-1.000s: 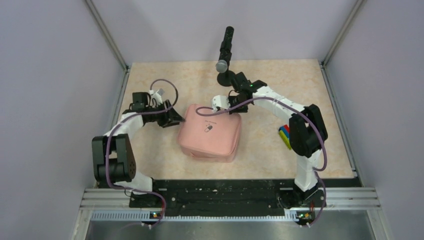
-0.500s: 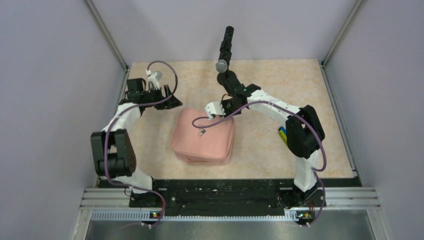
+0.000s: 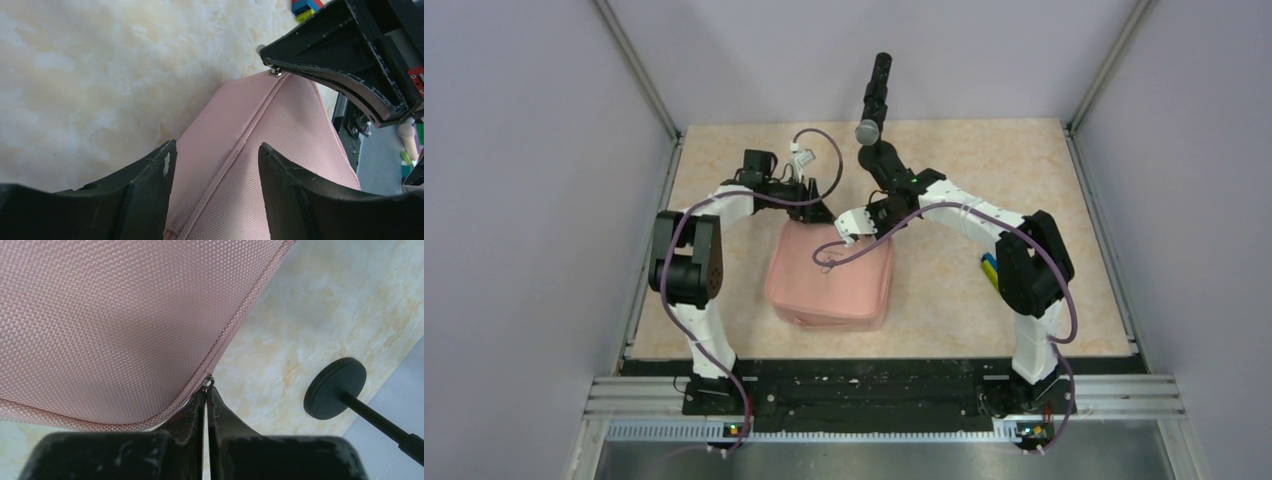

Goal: Organize the medicine kit

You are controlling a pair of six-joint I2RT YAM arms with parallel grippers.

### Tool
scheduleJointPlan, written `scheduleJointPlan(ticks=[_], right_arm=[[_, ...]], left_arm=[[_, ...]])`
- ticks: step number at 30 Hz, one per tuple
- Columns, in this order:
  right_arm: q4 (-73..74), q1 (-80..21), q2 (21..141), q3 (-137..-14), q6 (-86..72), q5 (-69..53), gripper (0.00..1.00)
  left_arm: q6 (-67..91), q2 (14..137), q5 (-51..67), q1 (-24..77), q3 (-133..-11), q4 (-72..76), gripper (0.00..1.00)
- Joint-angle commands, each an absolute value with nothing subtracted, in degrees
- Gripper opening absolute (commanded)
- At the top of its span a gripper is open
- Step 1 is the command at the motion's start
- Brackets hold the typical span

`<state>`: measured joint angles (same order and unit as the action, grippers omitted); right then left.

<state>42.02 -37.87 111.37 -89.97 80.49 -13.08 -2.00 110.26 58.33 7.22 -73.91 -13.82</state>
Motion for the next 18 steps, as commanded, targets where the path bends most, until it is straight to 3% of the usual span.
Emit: scheduleJointPlan(ticks=[1,10,12,16,18], right_arm=[[44.4,-38.1,110.0,-90.6,81.0,-14.0,0.00],[44.5,-36.7,109.8,-90.1,81.5,-14.3,0.00],[45.5,-36.2,109.1,-89.5,82.6,-14.0,0.00],[49.7,-34.8,106.5,-86.9,85.5,-15.2,0.00],[52.1,-34.6,104.6,-84.4,87.1,-15.2,0.00]], left_arm=[[-7.1,110.8,62.6,8.5,-75.0,-19.5,0.63],[-20.8,117.1,59.2,8.5,-83.0,-38.0,0.43],[-23.6,118.1,58.6,8.6,-84.5,-40.8,0.32],[-24.2,119.7,56.6,8.5,-87.2,-42.7,0.01],[-22.5,119.8,55.2,8.4,-87.3,-41.4,0.00]])
